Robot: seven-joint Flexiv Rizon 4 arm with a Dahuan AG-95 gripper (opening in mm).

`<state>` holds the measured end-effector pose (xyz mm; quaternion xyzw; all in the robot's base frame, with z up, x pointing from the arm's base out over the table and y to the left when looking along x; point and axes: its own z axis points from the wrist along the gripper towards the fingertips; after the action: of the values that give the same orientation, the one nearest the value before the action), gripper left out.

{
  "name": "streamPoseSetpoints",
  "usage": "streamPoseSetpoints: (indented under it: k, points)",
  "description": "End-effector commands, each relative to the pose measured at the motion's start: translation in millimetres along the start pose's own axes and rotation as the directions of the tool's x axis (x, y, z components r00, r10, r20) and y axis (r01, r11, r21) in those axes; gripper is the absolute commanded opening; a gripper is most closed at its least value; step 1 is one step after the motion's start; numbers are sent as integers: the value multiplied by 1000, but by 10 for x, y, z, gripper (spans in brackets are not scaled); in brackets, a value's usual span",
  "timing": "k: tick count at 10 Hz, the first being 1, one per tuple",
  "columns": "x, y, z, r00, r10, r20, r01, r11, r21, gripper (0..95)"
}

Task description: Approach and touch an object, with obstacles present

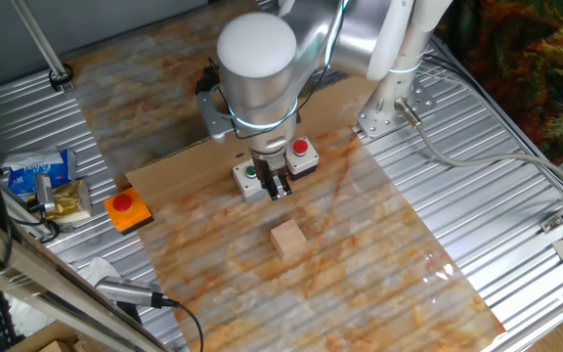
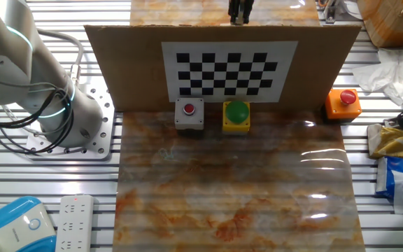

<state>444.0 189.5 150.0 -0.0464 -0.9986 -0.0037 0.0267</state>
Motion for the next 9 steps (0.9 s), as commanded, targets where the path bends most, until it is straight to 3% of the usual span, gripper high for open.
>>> streamPoseSetpoints:
  k: [1,9]
  points:
    - [-26,-14,97,1000,-3,3,3,1000,5,0]
    - [-123,6,524,1000,-11,24,10,1000,22,0]
